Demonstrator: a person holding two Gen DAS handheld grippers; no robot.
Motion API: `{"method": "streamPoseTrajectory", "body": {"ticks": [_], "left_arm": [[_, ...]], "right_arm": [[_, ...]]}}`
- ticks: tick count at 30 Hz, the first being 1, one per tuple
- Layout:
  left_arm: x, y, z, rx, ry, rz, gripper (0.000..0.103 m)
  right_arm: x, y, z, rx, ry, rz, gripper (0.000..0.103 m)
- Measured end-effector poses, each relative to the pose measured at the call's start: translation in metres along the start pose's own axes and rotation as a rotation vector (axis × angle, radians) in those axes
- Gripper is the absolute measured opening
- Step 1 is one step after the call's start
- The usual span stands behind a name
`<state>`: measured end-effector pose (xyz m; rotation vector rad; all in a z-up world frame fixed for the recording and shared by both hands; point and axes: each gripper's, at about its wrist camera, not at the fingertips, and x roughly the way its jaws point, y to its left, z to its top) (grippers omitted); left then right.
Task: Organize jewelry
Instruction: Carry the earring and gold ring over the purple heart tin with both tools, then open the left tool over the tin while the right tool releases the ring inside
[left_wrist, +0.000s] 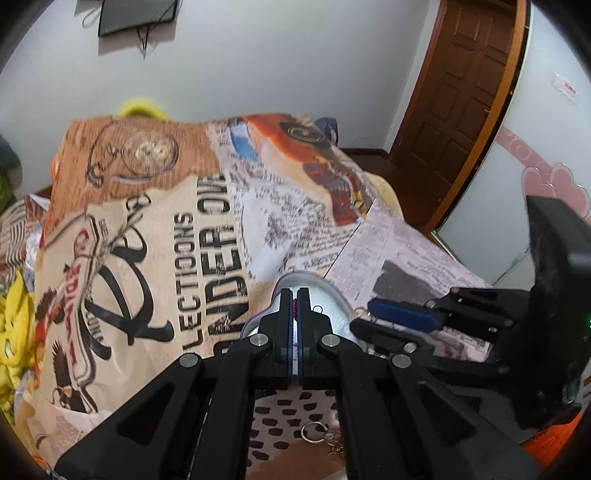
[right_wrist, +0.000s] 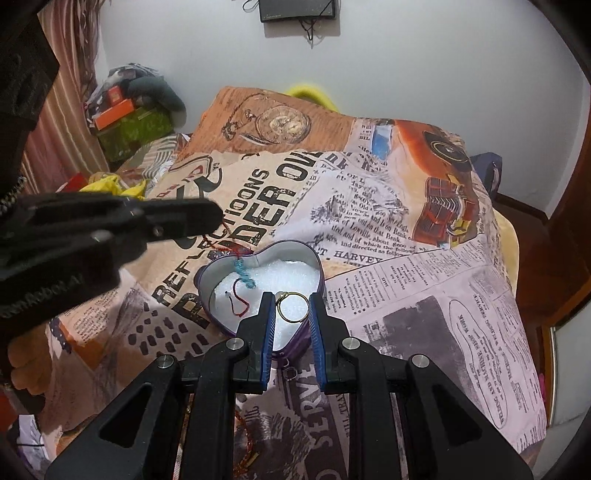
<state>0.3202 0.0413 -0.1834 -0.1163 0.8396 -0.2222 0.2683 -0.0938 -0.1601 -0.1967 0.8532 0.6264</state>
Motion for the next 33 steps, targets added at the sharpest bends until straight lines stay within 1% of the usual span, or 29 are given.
{"method": "streamPoseTrajectory", "body": {"ticks": [5,9,15,24,26,30,33], "left_arm": [[0.012,0.008,-0.009,-0.012,0.046,0.009,0.0],[0.015,0.012,-0.014,-0.023,0.063,0.016,0.0],[0.018,0.015,-0.015,-0.024,0.064,0.037,0.0],[0.01,0.006,-0.019,0.033,0.062,0.053,0.001],[0.009,0.006,-0.02,0.033,0.065,0.058,0.002],[0.004,0.009,-0.021,0.017,0.066,0.069,0.007],[0.0,0.01,-0.023,0.012,0.066,0.078,0.008]], "right_arm": [[0.005,0.004,0.001,-0.013,0.015,0.003,0.016],[0.011,0.006,0.002,-0.023,0.031,0.004,0.016],[0.014,0.008,0.003,-0.036,0.042,0.004,0.016],[0.02,0.014,0.004,-0.06,0.064,0.002,0.016],[0.02,0.014,0.004,-0.061,0.066,0.0,0.016],[0.018,0.016,0.005,-0.067,0.071,-0.002,0.016],[0.016,0.018,0.004,-0.071,0.077,-0.011,0.017]]}}
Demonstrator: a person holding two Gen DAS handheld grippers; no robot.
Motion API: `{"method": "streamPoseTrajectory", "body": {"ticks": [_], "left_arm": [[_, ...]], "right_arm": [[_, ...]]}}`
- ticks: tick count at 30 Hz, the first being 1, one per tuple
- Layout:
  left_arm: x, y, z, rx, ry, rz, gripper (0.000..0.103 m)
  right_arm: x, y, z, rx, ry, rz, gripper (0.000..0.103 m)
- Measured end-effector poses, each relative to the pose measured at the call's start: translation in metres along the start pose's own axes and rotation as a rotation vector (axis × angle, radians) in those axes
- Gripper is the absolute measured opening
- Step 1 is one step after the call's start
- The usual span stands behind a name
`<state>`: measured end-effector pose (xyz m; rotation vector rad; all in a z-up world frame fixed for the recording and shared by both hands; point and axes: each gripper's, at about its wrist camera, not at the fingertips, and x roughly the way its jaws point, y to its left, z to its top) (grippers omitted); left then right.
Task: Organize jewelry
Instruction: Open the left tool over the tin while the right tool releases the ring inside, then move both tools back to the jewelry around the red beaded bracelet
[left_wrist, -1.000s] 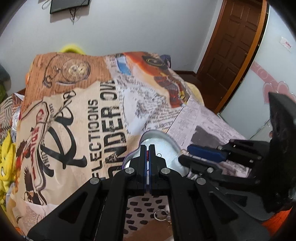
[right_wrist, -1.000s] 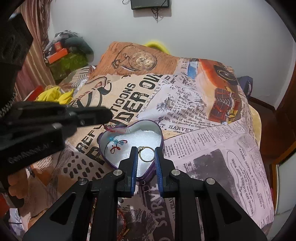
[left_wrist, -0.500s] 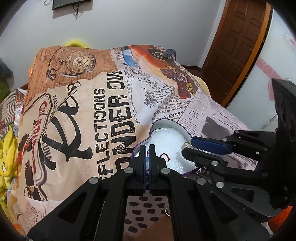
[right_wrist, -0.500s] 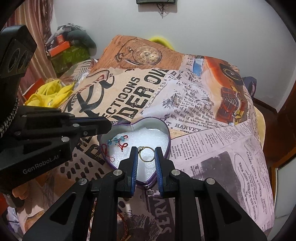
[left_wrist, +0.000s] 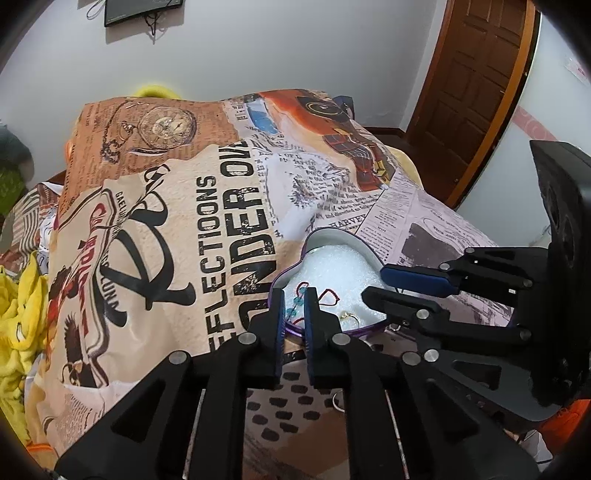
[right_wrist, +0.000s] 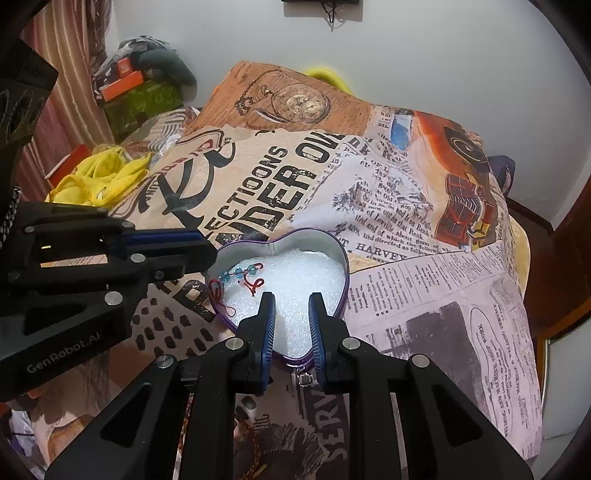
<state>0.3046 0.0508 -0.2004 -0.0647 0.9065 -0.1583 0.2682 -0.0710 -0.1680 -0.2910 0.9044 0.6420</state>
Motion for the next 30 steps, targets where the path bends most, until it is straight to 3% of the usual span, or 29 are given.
{"method": "streamPoseTrajectory", "body": {"ticks": [11,16,30], "left_arm": [[-0.037,-0.01,-0.009,0.022,-0.035,0.02,0.01],[-0.062,-0.019,-0.015,0.033,-0.074,0.032,0.033],[-0.094,-0.032,-0.041,0.026,-0.073,0.02,0.035]], "right_arm": [[-0.043,0.006,-0.005,0.01,-0.06,-0.03,0.02],[-0.072,0.011,-0.01,0.022,-0.117,-0.047,0.037],[-0.111,0.016,-0.032,0.055,-0.158,-0.073,0.037]]}}
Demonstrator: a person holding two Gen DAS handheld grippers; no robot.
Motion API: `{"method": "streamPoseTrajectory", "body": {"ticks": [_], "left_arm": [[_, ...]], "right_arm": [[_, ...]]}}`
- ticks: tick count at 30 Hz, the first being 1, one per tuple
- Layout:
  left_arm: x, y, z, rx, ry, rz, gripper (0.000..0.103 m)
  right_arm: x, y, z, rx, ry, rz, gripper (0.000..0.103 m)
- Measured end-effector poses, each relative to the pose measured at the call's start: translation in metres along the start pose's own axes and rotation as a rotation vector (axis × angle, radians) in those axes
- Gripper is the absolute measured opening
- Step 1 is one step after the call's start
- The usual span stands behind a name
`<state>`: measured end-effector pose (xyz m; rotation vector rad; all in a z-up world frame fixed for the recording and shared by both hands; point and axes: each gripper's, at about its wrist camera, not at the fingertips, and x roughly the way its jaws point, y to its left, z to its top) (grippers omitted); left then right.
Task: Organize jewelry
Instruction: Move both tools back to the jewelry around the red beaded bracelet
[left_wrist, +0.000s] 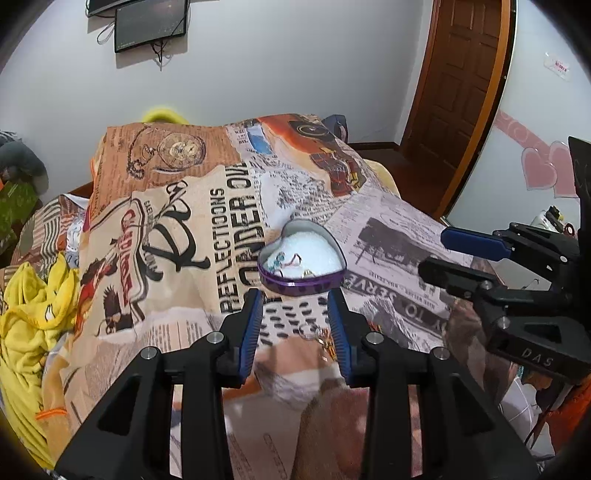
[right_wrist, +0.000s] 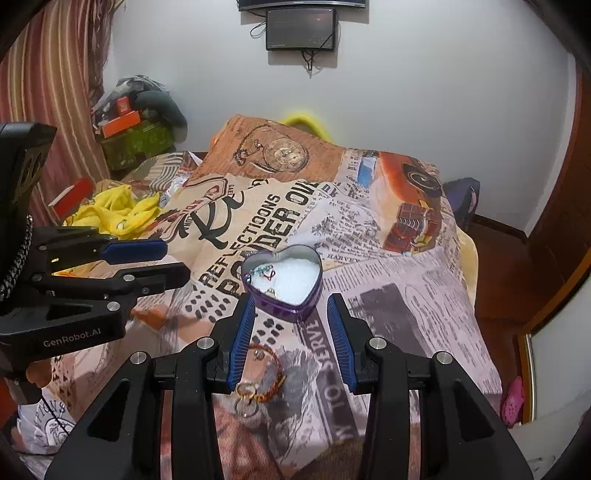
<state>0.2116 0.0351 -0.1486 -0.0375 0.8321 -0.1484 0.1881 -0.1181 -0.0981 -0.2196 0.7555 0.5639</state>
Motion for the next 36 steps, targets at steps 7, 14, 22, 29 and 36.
{"method": "streamPoseTrajectory", "body": {"ticks": [7,14,22,29,36], "left_arm": [[0.01,-0.003,-0.022,-0.005,0.057,-0.014,0.035],[0.026,-0.004,-0.04,-0.022,0.115,-0.029,0.035],[0.044,-0.01,-0.055,-0.031,0.169,-0.084,0.035],[0.052,-0.022,-0.062,-0.032,0.19,-0.135,0.035],[0.046,-0.032,-0.069,0.004,0.179,-0.116,0.033]], "right_arm": [[0.001,-0.006,-0.021,0.034,0.039,-0.004,0.037],[0.015,-0.013,-0.044,0.072,0.103,0.006,0.037],[0.032,-0.019,-0.064,0.109,0.162,0.027,0.037],[0.033,-0.02,-0.077,0.124,0.183,0.036,0.037],[0.034,-0.005,-0.079,0.106,0.192,0.088,0.037]]}}
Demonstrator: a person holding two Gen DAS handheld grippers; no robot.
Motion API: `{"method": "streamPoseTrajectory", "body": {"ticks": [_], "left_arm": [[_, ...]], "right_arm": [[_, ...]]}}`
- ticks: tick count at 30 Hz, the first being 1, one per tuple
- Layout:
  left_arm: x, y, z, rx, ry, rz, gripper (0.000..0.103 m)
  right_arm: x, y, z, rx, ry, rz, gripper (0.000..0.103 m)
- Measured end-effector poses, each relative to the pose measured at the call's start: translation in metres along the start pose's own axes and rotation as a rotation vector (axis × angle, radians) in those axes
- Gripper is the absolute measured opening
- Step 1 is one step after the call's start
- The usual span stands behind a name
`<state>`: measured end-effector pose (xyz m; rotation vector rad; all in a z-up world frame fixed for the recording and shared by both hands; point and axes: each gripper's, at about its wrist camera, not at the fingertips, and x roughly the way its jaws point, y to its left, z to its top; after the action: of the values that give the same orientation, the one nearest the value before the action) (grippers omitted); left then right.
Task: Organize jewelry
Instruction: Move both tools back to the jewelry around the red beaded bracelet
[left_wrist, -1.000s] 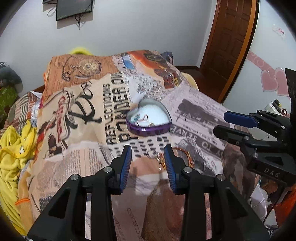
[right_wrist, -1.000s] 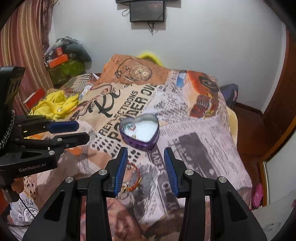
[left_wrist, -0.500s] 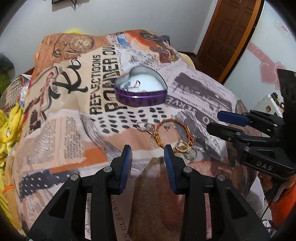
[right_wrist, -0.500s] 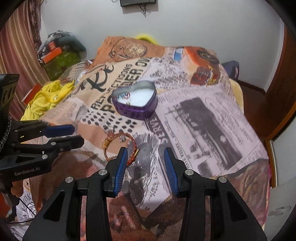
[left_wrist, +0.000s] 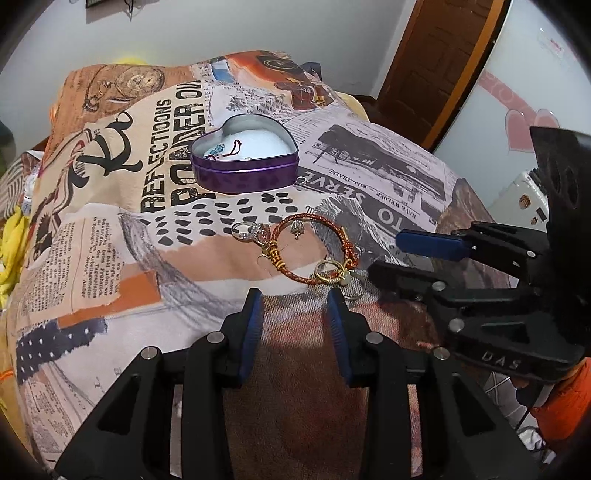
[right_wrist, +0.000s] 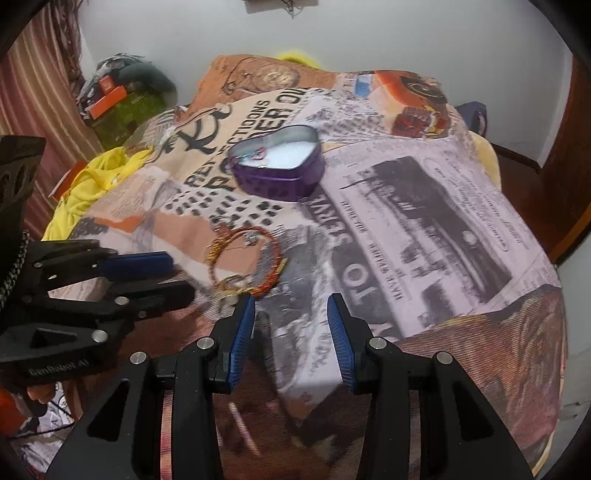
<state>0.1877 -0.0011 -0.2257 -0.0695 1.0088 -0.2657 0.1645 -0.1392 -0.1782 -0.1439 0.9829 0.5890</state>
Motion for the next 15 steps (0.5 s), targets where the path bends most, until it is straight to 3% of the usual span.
{"method": "streamPoseTrajectory", "body": {"ticks": [15], "left_arm": [[-0.019,0.027,-0.008,-0.068,-0.045,0.009,0.029]], "right_arm": [[0.019,0.027,0.014,-0.085,0.005,0.051,0.034]]}}
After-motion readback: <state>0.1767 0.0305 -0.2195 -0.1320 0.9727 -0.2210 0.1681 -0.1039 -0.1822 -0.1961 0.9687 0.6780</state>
